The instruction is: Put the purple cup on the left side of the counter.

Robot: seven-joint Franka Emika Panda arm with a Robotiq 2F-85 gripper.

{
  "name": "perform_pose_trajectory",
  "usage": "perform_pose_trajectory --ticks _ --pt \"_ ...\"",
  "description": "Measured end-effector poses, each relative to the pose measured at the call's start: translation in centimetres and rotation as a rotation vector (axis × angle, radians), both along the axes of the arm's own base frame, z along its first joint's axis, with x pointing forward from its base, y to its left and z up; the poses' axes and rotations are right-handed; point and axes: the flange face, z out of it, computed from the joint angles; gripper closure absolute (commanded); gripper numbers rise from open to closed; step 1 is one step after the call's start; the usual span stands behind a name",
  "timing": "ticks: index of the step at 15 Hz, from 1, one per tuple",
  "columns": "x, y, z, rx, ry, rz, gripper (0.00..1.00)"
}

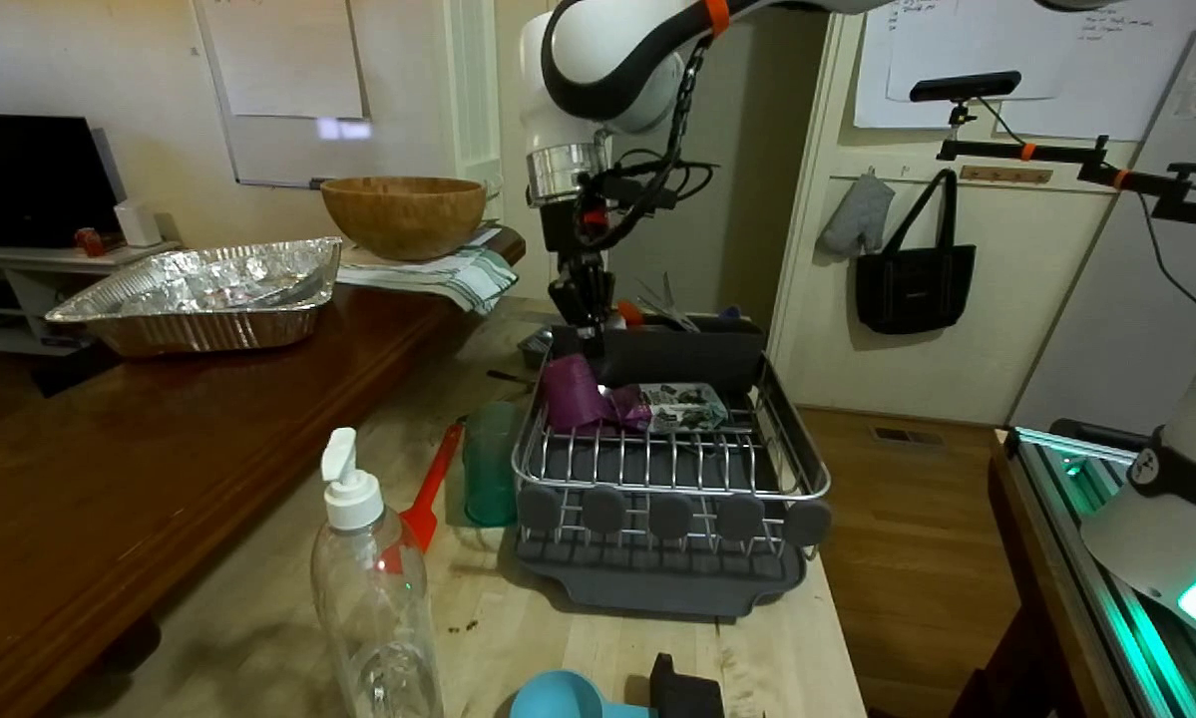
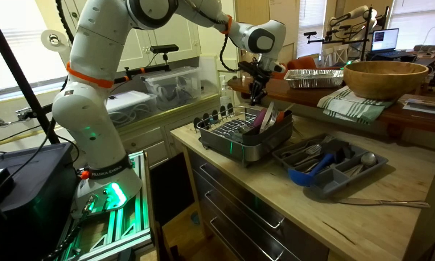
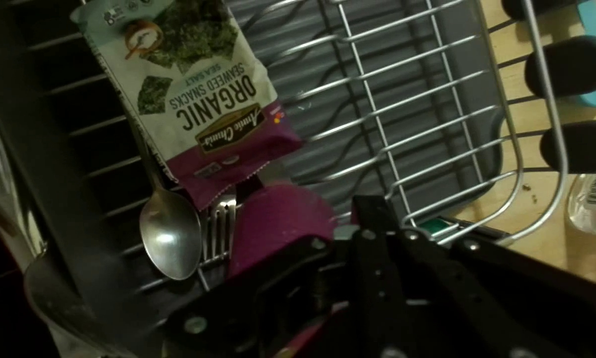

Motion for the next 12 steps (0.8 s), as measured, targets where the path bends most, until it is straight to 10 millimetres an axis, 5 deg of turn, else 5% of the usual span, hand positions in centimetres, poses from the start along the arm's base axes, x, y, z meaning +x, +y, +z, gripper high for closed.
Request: perform_pose_trajectory --ticks 1,6,12 --pt "-0.3 0.4 1.2 -0.001 -0.019 0.001 0.78" --pt "-1.8 0.2 4.4 -0.009 -0.049 -0.021 0.45" --pt "-0.4 -3.2 1.0 -0.039 -0.101 -0.062 0.01"
